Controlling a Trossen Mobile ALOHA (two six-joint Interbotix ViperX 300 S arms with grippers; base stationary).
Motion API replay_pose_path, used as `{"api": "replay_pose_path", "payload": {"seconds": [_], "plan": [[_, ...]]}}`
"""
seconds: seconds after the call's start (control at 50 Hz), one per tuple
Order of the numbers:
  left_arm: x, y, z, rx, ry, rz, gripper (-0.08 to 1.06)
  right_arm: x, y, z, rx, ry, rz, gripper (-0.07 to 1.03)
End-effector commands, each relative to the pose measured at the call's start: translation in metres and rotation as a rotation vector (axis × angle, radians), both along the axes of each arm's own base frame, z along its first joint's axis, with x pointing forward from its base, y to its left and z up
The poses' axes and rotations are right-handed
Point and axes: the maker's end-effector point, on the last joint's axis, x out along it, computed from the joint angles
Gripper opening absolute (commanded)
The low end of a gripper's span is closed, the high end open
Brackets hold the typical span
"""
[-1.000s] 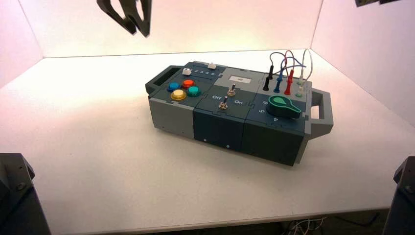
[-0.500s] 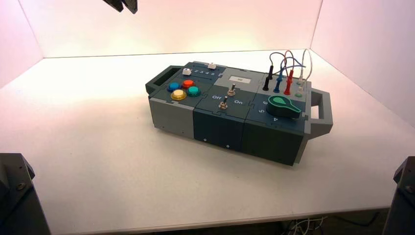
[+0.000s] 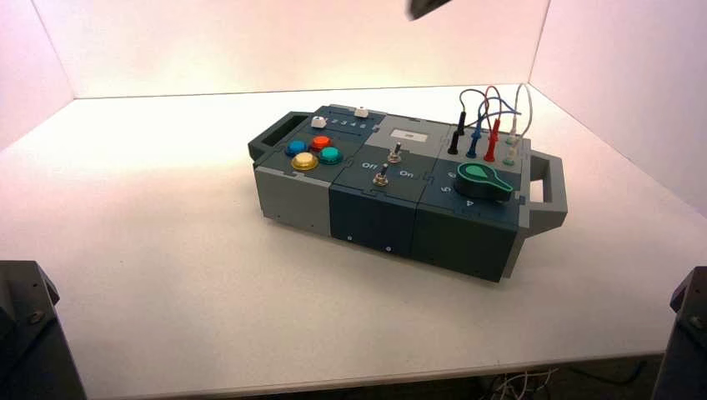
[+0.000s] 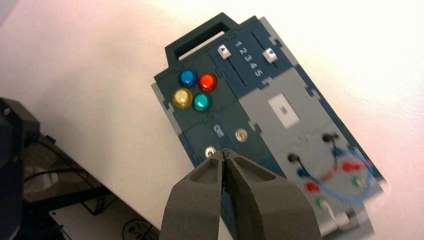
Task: Push the blue button with the right gripper.
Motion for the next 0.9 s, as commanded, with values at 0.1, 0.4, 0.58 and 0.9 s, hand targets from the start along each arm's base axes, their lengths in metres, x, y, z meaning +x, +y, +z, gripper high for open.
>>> {"api": "replay_pose_path", "payload": {"seconds": [0.1, 0.4, 0.58, 0.9], "plan": [[0.004, 0.001, 0.015, -0.012, -0.053, 0.005, 0.52, 0.019, 0.046, -0.005, -0.002, 0.002, 0.059, -0.02], [0.006, 0.008, 0.020, -0.023, -0.089, 0.029, 0.52, 0.044, 0.096, -0.055, -0.084, 0.078, 0.113, -0.02], [0.006, 0.014, 0.027, -0.029, -0.119, 0.047, 0.52, 0.055, 0.107, -0.076, -0.120, 0.106, 0.127, -0.02], [0.007, 0.019, 0.030, -0.030, -0.130, 0.059, 0.52, 0.055, 0.122, -0.096, -0.154, 0.138, 0.155, -0.02]]}}
